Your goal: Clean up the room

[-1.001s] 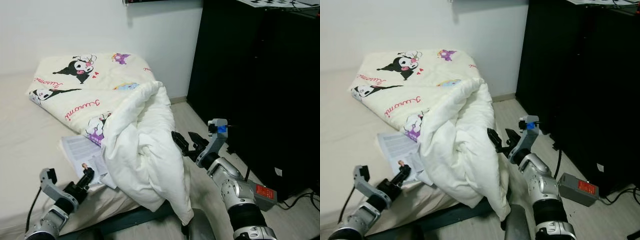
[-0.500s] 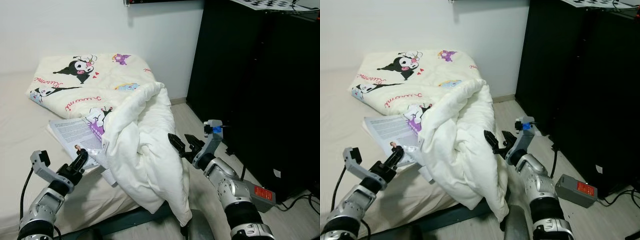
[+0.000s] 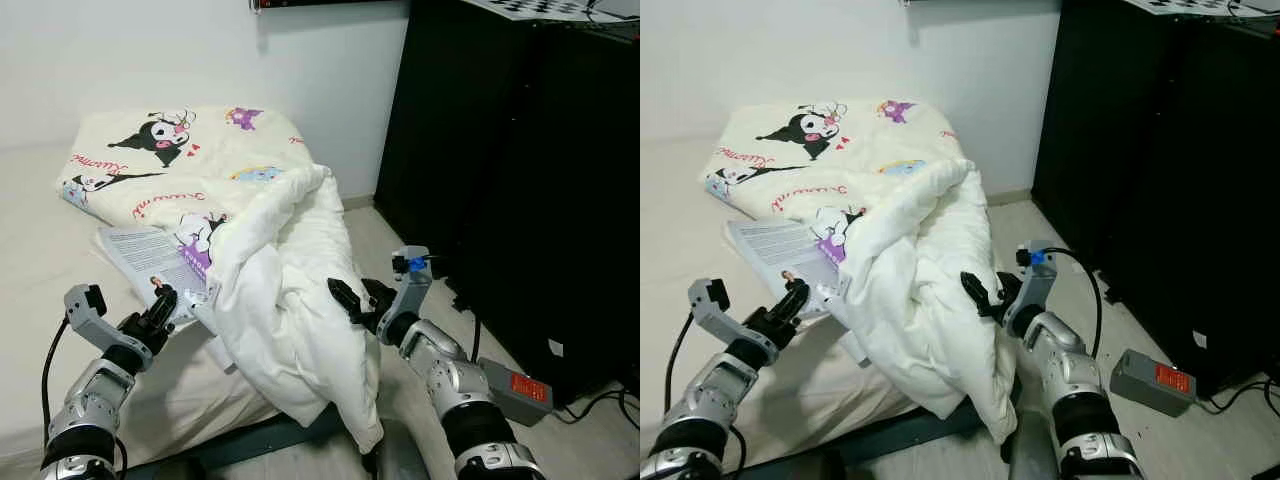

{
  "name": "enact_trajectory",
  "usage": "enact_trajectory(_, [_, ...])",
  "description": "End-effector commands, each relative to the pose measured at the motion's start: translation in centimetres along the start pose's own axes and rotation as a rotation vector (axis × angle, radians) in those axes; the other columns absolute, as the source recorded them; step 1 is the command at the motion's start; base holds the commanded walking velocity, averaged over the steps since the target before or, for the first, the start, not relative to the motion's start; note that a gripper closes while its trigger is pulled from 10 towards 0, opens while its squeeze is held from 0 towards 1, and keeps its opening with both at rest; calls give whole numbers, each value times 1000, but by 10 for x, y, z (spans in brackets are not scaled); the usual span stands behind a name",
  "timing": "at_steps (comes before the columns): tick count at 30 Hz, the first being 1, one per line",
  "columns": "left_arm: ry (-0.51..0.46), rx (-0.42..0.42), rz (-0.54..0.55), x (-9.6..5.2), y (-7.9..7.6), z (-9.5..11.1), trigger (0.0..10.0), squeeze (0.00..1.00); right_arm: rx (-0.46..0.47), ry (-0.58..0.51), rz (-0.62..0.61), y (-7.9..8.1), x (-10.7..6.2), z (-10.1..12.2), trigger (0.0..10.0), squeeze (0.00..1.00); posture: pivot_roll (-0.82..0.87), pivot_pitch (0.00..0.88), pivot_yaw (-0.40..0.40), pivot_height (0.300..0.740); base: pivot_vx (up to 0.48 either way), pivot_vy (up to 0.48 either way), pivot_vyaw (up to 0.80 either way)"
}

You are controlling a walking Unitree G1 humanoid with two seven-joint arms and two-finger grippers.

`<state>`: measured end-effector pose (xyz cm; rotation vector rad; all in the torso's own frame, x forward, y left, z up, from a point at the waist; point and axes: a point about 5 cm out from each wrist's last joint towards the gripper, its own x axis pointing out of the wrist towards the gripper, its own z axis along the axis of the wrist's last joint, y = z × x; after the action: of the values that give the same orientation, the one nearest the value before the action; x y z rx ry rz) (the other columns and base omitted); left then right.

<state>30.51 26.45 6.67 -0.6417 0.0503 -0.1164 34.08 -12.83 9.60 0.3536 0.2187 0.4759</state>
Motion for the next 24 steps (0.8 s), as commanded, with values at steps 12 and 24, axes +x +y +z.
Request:
enact_trajectory(12, [-233,246,258,3,12,65,0,0,-34,-265,120,23,4,47,10000,0,-80,3,-23,475,0,0,0])
enact_trajectory(24, [-324,334,358,4,7,79,0,0,-43,-264,132,29,15,55,10000,0,-73,7,-26,475,0,0,0])
